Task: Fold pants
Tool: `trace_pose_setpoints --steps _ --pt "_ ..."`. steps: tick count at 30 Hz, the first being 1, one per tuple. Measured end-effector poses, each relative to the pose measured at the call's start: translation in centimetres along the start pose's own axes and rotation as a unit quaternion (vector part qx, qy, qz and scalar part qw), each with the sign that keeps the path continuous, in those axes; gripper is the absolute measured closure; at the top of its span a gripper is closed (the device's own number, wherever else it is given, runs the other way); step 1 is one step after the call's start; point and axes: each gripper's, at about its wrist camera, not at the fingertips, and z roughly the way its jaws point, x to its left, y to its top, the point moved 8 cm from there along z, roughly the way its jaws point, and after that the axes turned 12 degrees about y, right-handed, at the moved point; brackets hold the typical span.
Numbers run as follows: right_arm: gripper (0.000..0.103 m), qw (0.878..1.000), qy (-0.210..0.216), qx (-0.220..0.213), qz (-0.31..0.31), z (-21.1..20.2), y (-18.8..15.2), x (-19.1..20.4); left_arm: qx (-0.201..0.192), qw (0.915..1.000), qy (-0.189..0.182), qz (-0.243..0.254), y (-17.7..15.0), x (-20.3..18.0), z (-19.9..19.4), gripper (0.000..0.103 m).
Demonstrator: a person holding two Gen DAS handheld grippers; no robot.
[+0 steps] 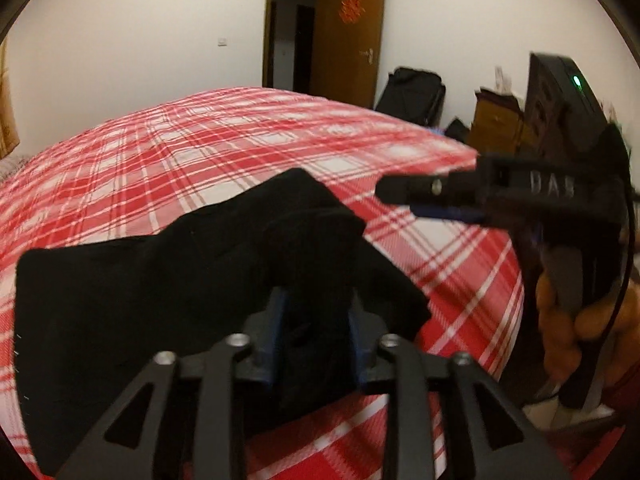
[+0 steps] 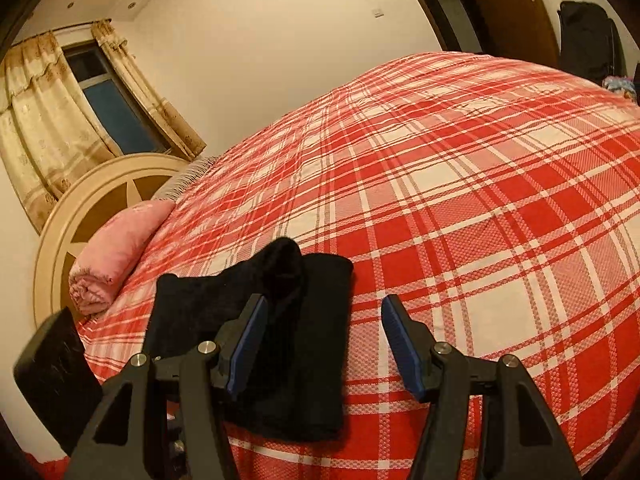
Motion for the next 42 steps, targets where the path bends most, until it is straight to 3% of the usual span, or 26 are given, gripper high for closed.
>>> trace_pose_setpoints --steps 2,6,8,11,16,19,21,26,31,33,36,39,42 --pt "0.042 1.000 0.012 -0.002 0.015 -0.2 0.3 0.0 -0.005 0.9999 0.008 0.006 0.1 0.9 -1.1 0.033" --pt "0.042 0.997 0.066 -0.007 0.048 -0.2 1.0 1.0 -0.035 0.9992 0.013 -0.017 1.1 4.3 -4.2 0.024" --pt "0.042 0.995 0.090 0.000 0.053 0.4 1.0 1.9 -0.056 0.9961 0.047 -0.048 1.6 7.4 -5.7 0.014" --pt "0.042 0.997 0.066 0.031 0.040 2.4 -0.4 2.4 -0.058 0.9880 0.100 -0.103 1.5 12.0 -6.4 0.013" --pt "0.042 0.996 0.053 0.068 0.022 4.2 -2.9 2.9 -0.023 0.9710 0.168 -0.169 -0.7 17.6 -5.8 0.013" --pt "0.060 0.995 0.013 0.087 -0.040 4.7 -3.8 3.6 -0.009 0.9651 0.190 -0.180 -1.6 18.7 -5.4 0.013" --pt "0.070 0.993 0.010 0.107 -0.050 5.5 -4.4 3.7 0.006 0.9610 0.203 -0.187 -2.4 19.2 -5.1 0.013" --pt "0.077 0.989 -0.004 0.116 -0.093 5.3 -4.5 4.1 0.031 0.9535 0.201 -0.222 -3.5 20.4 -4.5 0.013" --pt "0.077 0.988 -0.012 0.104 -0.109 3.3 -3.1 3.8 0.031 0.9534 0.209 -0.215 -3.2 20.7 -4.6 0.013" --pt "0.077 0.989 -0.023 0.107 -0.101 3.0 -3.2 2.8 0.035 0.9542 0.205 -0.215 -3.1 20.5 -4.2 0.013" --pt "0.076 0.990 -0.001 0.118 -0.074 3.7 -4.2 1.6 0.043 0.9560 0.203 -0.207 -3.2 19.6 -3.2 0.013" --pt "0.073 0.993 0.009 0.101 -0.067 3.6 -4.5 1.3 0.075 0.9533 0.219 -0.194 -4.3 18.9 -1.2 0.013" --pt "0.070 0.992 0.019 0.111 -0.055 3.2 -4.2 1.3 0.094 0.9523 0.227 -0.181 -5.2 18.6 -0.3 0.013"
